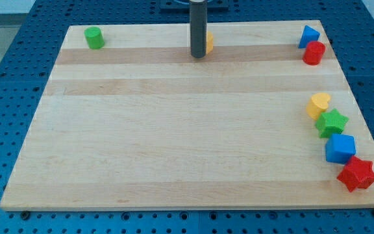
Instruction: Move the arm in between the yellow heart and yellow hexagon
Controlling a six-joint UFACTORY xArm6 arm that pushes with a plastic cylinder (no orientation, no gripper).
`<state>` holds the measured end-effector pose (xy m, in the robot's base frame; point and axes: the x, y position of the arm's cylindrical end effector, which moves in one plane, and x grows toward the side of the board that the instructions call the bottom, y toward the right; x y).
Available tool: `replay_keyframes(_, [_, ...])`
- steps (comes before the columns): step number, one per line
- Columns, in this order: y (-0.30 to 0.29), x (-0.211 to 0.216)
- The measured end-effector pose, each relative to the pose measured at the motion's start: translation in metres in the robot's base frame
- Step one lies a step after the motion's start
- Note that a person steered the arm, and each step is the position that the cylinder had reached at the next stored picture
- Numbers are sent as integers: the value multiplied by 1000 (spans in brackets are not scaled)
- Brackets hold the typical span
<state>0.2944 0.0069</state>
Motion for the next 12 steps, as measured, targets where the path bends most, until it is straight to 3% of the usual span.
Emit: replay_keyframes(12, [104,45])
